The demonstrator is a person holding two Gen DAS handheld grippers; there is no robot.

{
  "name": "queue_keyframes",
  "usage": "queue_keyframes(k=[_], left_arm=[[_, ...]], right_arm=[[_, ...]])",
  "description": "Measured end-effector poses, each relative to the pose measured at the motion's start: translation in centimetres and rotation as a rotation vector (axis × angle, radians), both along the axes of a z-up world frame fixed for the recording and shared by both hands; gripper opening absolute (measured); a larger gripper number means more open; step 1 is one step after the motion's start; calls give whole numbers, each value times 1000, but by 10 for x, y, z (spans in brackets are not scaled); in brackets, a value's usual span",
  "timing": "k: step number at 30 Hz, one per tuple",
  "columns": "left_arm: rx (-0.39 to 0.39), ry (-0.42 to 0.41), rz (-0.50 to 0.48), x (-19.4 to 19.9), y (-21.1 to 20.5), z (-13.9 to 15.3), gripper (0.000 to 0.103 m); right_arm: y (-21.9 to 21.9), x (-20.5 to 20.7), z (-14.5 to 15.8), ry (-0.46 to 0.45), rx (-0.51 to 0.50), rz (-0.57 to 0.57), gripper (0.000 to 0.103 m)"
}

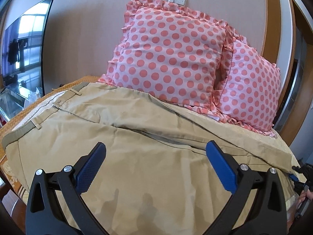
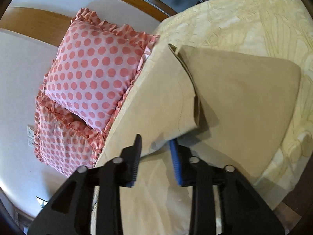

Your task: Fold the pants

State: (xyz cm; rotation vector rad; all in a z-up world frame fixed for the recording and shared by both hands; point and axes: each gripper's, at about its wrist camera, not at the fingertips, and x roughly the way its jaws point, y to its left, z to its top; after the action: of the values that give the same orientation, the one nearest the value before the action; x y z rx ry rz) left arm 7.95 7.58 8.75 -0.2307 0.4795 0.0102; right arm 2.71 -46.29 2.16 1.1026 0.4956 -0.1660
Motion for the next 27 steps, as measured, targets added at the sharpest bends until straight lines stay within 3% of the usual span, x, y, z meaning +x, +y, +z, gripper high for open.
queue_keyframes(k=[2,3,4,5,7,8,11,19,23,24,27], left_arm=[[-13,17,-15,4,3,1,102],[-23,27,-26,7,5,1,102],[-31,39,-36,11,7,1,102],[-39,49,-42,15,9,1,102],[-70,59,-71,26,15,3,102],[-93,63,-93,34,21,5,102],[-136,86,-107,62,34,9,102],[-205,285,-22,170,53,-17,102],[-289,363,27,218,65,-31,96],[-306,393,53,231,71,-38,80],[-374,435,51,249,88,-53,17]], right_arm=[[-1,4,0,-1,-13,-13,38],[-3,10,-1,1,-17,-21,28],[-7,13,-3,-10,-10,-27,5],[-13,17,-5,-22,-1,-26,2],[-19,8,0,-104,19,-26,1],[-20,-3,13,-166,-12,-32,1],[-23,-27,37,-222,-108,-69,1],[-31,-40,49,-279,-103,-64,1],[-31,-41,56,-291,-123,-59,1],[-31,-40,56,-291,-124,-58,1],[-34,-35,53,-277,-121,-56,1]])
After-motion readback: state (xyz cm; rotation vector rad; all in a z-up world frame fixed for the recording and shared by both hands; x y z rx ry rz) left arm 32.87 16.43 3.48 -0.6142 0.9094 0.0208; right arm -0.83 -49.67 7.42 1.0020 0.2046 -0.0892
